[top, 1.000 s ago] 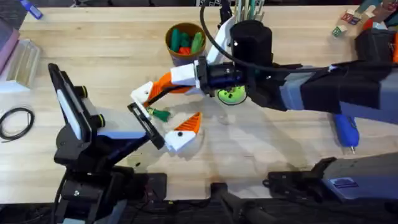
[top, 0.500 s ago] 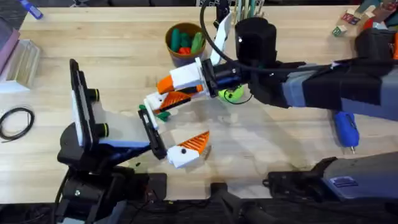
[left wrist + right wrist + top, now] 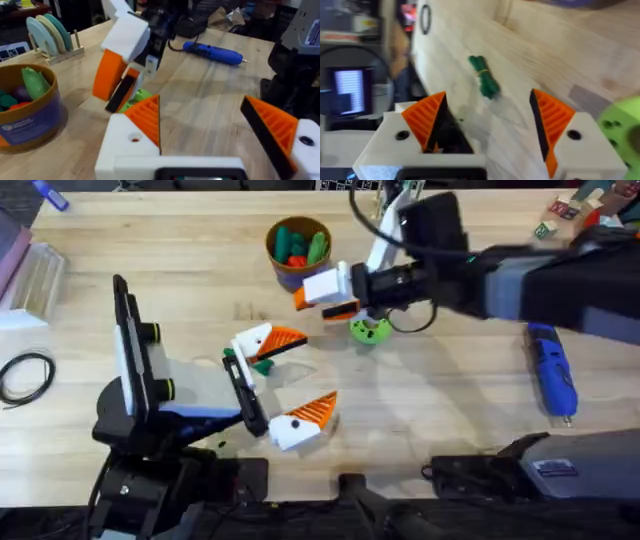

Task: Pick up the gripper from the table and insert it into the empty holder that is missing its gripper. Then pick up a screw, insert it into the mounting hole, and use the screwdriver to tighten it. Finally, clean up the table by picking up the vegetable and placing it into the bucket.

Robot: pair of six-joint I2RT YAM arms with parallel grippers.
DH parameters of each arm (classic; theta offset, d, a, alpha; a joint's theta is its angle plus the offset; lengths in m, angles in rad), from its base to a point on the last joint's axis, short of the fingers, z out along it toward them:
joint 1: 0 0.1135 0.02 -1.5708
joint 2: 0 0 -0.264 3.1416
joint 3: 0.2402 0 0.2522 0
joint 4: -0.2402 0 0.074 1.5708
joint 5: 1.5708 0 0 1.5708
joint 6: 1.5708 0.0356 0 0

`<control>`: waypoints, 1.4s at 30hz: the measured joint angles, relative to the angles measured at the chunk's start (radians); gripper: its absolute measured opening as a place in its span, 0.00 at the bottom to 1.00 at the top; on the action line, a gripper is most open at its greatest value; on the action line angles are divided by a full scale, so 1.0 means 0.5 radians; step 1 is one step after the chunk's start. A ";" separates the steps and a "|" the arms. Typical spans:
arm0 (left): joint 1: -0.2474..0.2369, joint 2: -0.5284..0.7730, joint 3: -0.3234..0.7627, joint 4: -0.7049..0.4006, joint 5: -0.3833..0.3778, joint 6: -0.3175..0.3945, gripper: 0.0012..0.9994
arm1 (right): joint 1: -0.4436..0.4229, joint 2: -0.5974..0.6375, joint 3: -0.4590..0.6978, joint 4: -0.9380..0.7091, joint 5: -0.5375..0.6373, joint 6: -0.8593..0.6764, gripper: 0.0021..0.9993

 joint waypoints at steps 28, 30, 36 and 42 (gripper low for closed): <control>0.000 0.000 0.000 0.000 0.000 0.001 0.99 | 0.326 0.016 0.262 -1.230 1.780 -0.999 0.40; 0.000 0.000 0.000 0.000 0.000 0.000 0.99 | 0.327 0.022 0.262 -1.229 1.801 -1.000 0.36; 0.000 0.000 0.000 0.000 0.000 0.001 0.99 | 0.327 0.023 0.262 -1.226 1.833 -1.013 0.13; 0.000 0.000 0.000 0.000 0.000 0.001 0.99 | 0.329 0.023 0.262 -1.223 1.849 -1.021 0.01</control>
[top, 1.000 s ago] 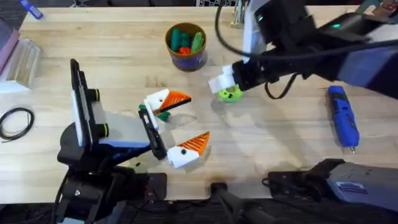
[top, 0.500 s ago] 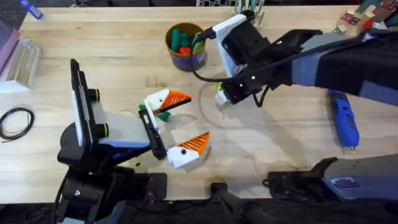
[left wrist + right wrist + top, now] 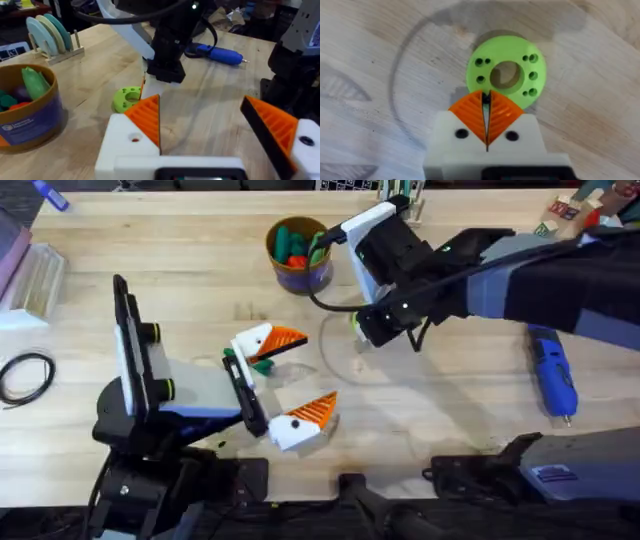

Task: Pick up the gripper from the table and insert it into the empty holder that is missing its gripper. Then pick up a screw, insert it into the mounting hole, and use the screwdriver to tighten it. Finally, clean up the table by picking up the vegetable and placing it into the bucket.

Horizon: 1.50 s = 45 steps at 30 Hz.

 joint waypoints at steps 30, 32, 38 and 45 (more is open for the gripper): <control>0.000 0.000 0.000 0.000 0.000 0.000 0.99 | 0.309 -0.089 1.444 -0.928 -0.485 -0.126 0.00; 0.000 0.000 0.000 0.000 0.000 0.000 0.99 | 0.400 -0.101 1.464 -0.900 -0.529 -0.124 0.00; 0.000 0.000 0.000 0.000 0.000 -0.001 0.99 | 0.638 -0.054 1.466 -0.900 -0.578 -0.119 0.00; 0.000 0.000 0.000 0.000 0.000 0.000 0.99 | 0.724 0.099 1.466 -0.877 -0.586 -0.119 0.00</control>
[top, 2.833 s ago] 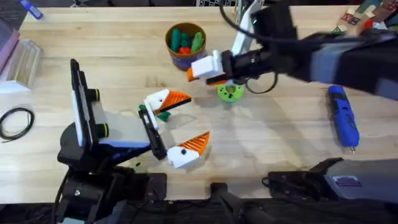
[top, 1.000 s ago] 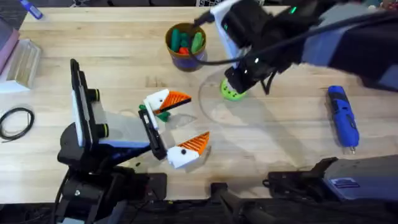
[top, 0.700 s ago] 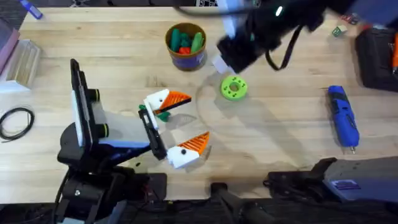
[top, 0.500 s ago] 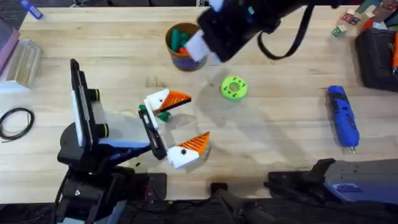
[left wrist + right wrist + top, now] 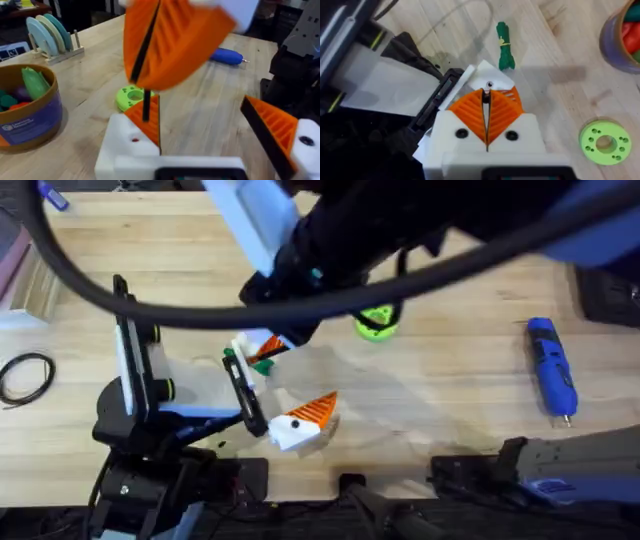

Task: Pick up the gripper from the table and insert it into the empty holder that is missing its gripper. Then pick up a screw, insert it into the mounting hole, and use the screwdriver to tighten it. Finally, clean up the table by picking up the vegetable and placing it into the bucket.

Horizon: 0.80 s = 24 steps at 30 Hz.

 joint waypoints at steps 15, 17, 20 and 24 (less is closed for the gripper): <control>0.000 0.000 0.000 0.000 0.000 0.000 0.99 | 0.017 0.053 0.000 -0.004 0.001 0.001 0.00; 0.000 0.000 0.000 0.000 0.000 0.000 0.99 | 0.017 0.053 0.000 -0.005 0.011 0.003 0.00; 0.000 0.000 0.000 0.000 0.000 0.000 0.99 | 0.017 0.067 0.000 -0.008 0.024 0.008 0.00; 0.000 0.000 0.000 0.000 0.000 0.000 0.99 | 0.018 0.093 0.000 -0.025 0.030 0.009 0.00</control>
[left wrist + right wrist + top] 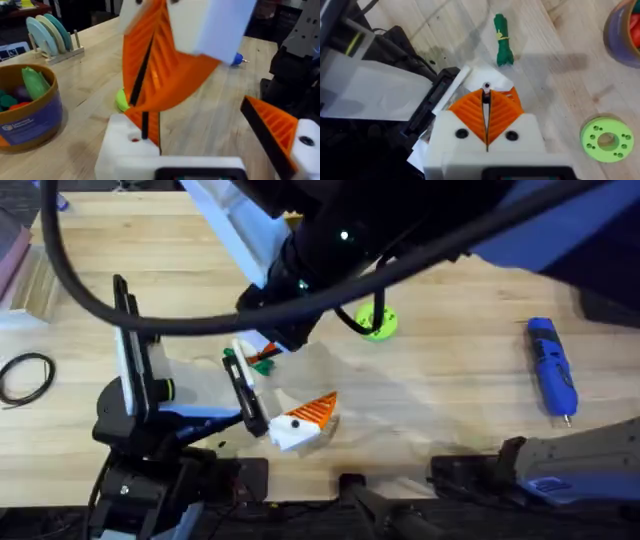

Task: Pick up the gripper from the table and insert it into the empty holder that is missing its gripper. Then pick up a screw, insert it into the mounting hole, and use the screwdriver to tighten it. Finally, clean up the table by picking up the vegetable and placing it into the bucket.

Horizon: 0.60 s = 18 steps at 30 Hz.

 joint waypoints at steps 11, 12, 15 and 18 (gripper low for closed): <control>0.000 0.000 0.000 0.000 0.000 0.000 0.99 | 0.001 0.005 0.000 0.003 0.041 0.001 0.00; 0.000 0.000 0.000 0.000 0.000 0.000 0.99 | 0.001 0.008 0.000 0.003 0.044 0.001 0.00; 0.000 0.000 0.000 0.000 0.000 0.000 0.99 | 0.001 0.018 0.000 0.006 0.048 0.001 0.00; 0.000 0.000 0.000 0.000 0.000 0.000 0.99 | 0.001 0.029 0.000 0.023 0.051 0.001 0.00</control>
